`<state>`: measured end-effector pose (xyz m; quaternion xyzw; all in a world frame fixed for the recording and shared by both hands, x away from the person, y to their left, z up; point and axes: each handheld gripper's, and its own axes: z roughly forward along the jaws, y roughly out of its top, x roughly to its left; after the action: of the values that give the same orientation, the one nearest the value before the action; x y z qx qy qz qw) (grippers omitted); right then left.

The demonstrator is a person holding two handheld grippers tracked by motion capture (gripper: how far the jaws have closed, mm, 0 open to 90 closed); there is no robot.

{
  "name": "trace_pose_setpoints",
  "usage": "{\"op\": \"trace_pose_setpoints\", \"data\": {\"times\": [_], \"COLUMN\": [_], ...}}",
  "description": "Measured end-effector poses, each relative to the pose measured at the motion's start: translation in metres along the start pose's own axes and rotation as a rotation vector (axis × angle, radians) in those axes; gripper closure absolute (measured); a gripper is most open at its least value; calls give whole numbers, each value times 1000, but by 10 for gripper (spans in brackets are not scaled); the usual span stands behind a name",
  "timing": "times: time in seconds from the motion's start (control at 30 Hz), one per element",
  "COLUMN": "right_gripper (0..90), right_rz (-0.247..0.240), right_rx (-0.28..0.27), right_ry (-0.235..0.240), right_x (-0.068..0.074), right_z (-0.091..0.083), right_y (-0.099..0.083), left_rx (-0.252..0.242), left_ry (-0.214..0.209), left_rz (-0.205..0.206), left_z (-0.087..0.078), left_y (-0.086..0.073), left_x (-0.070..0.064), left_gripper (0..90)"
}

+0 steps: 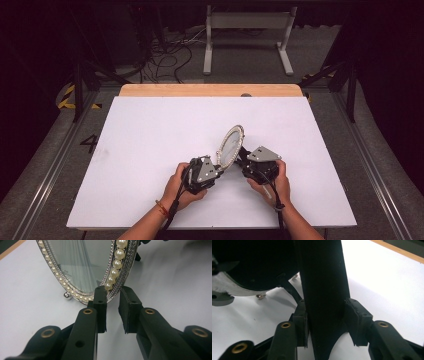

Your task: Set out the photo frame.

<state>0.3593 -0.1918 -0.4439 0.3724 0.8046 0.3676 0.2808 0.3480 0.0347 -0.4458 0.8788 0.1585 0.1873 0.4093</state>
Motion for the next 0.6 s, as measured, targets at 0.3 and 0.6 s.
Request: {"op": "trace_pose_setpoints", "data": {"times": [0.3, 0.6], "right_gripper": [623, 630], "right_rz": [-68, -94], "right_rx": [-1, -5], "right_ry": [26, 67], "right_x": [-5, -12], "right_z": [-3, -5], "right_y": [-1, -4], "left_rx": [-44, -68], "left_ry": [-84, -28], "left_rz": [7, -105], "left_z": [-8, -23], "left_y": [-1, -9], "left_x": [8, 36], "left_gripper": [730, 701]}}
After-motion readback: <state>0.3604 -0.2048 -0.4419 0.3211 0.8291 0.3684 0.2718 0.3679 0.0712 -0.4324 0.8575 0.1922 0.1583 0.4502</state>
